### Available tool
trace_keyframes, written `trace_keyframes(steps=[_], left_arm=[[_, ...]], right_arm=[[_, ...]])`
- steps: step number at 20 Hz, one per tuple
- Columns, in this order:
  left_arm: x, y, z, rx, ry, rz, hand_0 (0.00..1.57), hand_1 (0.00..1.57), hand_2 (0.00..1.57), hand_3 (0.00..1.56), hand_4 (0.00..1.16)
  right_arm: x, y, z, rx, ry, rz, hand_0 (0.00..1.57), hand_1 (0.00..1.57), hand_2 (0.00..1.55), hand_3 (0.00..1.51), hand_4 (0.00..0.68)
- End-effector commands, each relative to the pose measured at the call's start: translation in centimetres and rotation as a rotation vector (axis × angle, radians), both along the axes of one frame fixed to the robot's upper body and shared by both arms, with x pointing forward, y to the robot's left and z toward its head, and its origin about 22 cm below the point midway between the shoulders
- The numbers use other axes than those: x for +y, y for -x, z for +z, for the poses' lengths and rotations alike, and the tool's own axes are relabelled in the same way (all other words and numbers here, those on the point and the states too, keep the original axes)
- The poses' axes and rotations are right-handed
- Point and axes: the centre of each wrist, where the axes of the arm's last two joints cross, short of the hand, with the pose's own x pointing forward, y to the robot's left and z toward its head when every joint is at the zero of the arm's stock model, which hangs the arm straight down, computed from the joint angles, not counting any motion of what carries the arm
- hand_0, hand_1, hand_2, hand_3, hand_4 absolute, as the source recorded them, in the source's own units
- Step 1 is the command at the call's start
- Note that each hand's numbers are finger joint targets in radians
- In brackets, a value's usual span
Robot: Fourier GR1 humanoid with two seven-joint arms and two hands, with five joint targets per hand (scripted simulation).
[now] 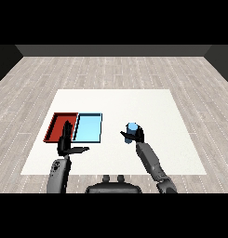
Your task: Pick the blue can and put it in the blue box
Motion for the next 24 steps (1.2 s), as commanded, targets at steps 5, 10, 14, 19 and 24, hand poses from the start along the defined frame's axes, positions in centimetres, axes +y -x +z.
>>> trace_keyframes(steps=[5, 10, 14, 19, 24], left_arm=[[0.2, 1.5, 2.0, 0.0, -0.019, 0.003, 0.0, 0.0, 0.0, 0.0, 0.0], [0.2, -0.3, 0.9, 0.01, -0.02, -0.018, 0.0, 0.0, 0.0, 0.0, 0.0], [-0.3, 0.4, 1.0, 0.037, 0.001, -0.074, 0.0, 0.0, 0.0, 0.0, 0.0], [-3.7, -1.9, 0.8, 0.019, 0.02, -0.129, 0.0, 0.0, 0.0, 0.0, 0.0], [-5.5, -0.3, -0.4, 0.025, 0.019, -0.141, 0.0, 0.0, 0.0, 0.0, 0.0]], right_arm=[[1.0, 0.7, 0.1, -0.054, 0.024, 0.019, 1.46, 1.46, 1.46, 1.31, 0.453], [2.5, 0.8, 4.4, -0.174, 0.091, 0.02, 1.45, 1.45, 1.47, 1.34, 0.486], [2.3, 1.2, 3.8, -0.228, 0.082, 0.046, 1.46, 1.46, 1.48, 1.35, 0.518], [4.1, 0.7, 5.7, -0.269, 0.091, 0.089, 1.47, 1.47, 1.48, 1.38, 0.525], [3.3, -0.4, 8.1, -0.302, 0.091, 0.119, 1.45, 1.45, 1.47, 1.35, 0.539]])
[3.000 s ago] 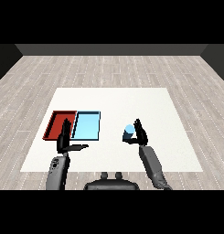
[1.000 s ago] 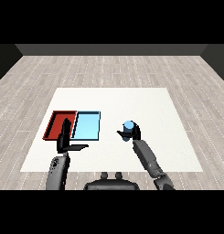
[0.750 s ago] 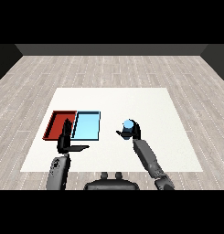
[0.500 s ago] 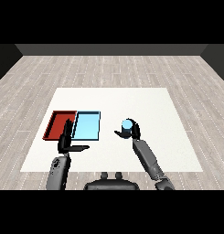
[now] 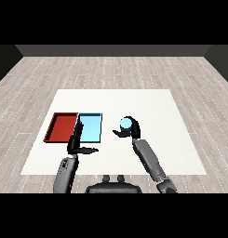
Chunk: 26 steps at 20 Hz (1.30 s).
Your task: Pick the blue can and put it in the blue box
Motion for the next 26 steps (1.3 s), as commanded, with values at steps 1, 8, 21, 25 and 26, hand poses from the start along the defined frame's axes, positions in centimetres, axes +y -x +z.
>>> trace_keyframes(steps=[1, 8, 21, 25, 26], left_arm=[[-1.7, -0.9, 0.8, 0.007, 0.005, -0.03, 0.0, 0.0, 0.0, 0.0, 0.0], [-3.3, -2.1, 1.8, 0.005, 0.024, -0.07, 0.0, 0.0, 0.0, 0.0, 0.0], [-7.5, -4.0, 2.9, 0.05, 0.085, -0.158, 0.0, 0.0, 0.0, 0.0, 0.0], [-8.7, -4.2, 0.7, 0.012, 0.013, -0.177, 0.0, 0.0, 0.0, 0.0, 0.0], [-8.5, -3.1, -0.9, 0.033, 0.044, -0.169, 0.0, 0.0, 0.0, 0.0, 0.0]], right_arm=[[-1.5, 0.1, 1.0, -0.026, 0.004, 0.021, 1.45, 1.45, 1.47, 1.35, 0.539], [-3.4, 0.8, 0.3, -0.034, 0.008, 0.018, 1.45, 1.45, 1.47, 1.34, 0.553], [-1.3, 0.2, 3.5, -0.079, 0.004, 0.073, 1.44, 1.44, 1.47, 1.38, 0.566], [-1.8, -0.3, 3.3, -0.096, 0.0, 0.097, 1.44, 1.44, 1.47, 1.39, 0.566], [-0.6, -1.8, 4.3, -0.108, -0.015, 0.104, 1.44, 1.44, 1.47, 1.39, 0.561]])
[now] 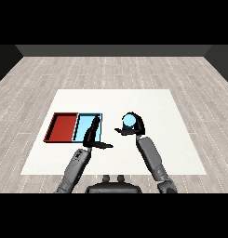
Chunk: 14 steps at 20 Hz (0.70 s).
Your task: Pick the blue can and put it in the blue box
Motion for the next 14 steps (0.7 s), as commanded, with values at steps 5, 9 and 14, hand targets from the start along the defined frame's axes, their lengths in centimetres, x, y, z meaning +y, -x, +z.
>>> trace_keyframes(steps=[5, 9, 14], left_arm=[[-1.9, -0.7, -1.5, 0.021, -0.015, -0.024, 0.0, 0.0, 0.0, 0.0, 0.0], [-3.0, -1.3, -1.0, 0.059, -0.02, -0.018, 0.0, 0.0, 0.0, 0.0, 0.0], [-4.0, -2.2, -1.1, 0.089, -0.004, -0.029, 0.0, 0.0, 0.0, 0.0, 0.0]], right_arm=[[0.5, 0.4, 1.0, 0.024, -0.006, 0.043, 1.44, 1.44, 1.46, 1.37, 0.551], [3.3, 1.2, 1.3, 0.002, -0.054, 0.057, 1.43, 1.43, 1.46, 1.37, 0.558], [4.5, 0.9, 0.7, 0.011, -0.046, 0.096, 1.44, 1.44, 1.47, 1.38, 0.56]])
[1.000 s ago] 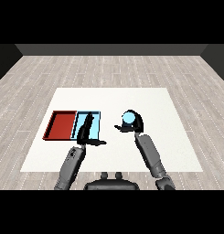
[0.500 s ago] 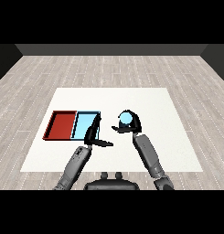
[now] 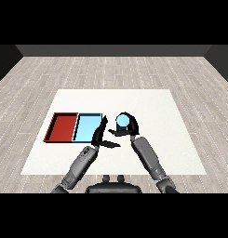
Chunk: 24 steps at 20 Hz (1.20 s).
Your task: Pick the blue can and put it in the blue box
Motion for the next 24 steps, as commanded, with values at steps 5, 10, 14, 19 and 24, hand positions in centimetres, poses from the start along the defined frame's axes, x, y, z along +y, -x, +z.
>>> trace_keyframes(steps=[5, 10, 14, 19, 24], left_arm=[[-2.2, -0.9, 0.1, 0.043, -0.005, -0.034, 0.0, 0.0, 0.0, 0.0, 0.0], [-2.4, -1.0, -1.1, 0.068, 0.001, -0.017, 0.0, 0.0, 0.0, 0.0, 0.0], [-3.6, 0.2, -1.6, 0.065, 0.016, -0.021, 0.0, 0.0, 0.0, 0.0, 0.0], [-3.8, -1.4, -1.0, 0.065, -0.019, 0.001, 0.0, 0.0, 0.0, 0.0, 0.0], [-4.1, -1.7, -0.3, 0.074, -0.034, -0.007, 0.0, 0.0, 0.0, 0.0, 0.0]], right_arm=[[1.2, 0.3, 1.3, -0.002, -0.008, 0.028, 1.43, 1.43, 1.46, 1.37, 0.552], [0.5, 0.4, -0.4, -0.016, -0.017, 0.051, 1.43, 1.43, 1.46, 1.37, 0.551], [0.1, -0.2, 0.7, -0.009, -0.019, 0.048, 1.43, 1.43, 1.46, 1.38, 0.559], [1.8, 1.3, -2.4, -0.027, -0.025, 0.068, 1.43, 1.43, 1.46, 1.38, 0.55], [1.3, 1.6, -0.1, -0.018, -0.039, 0.084, 1.43, 1.43, 1.46, 1.38, 0.547]])
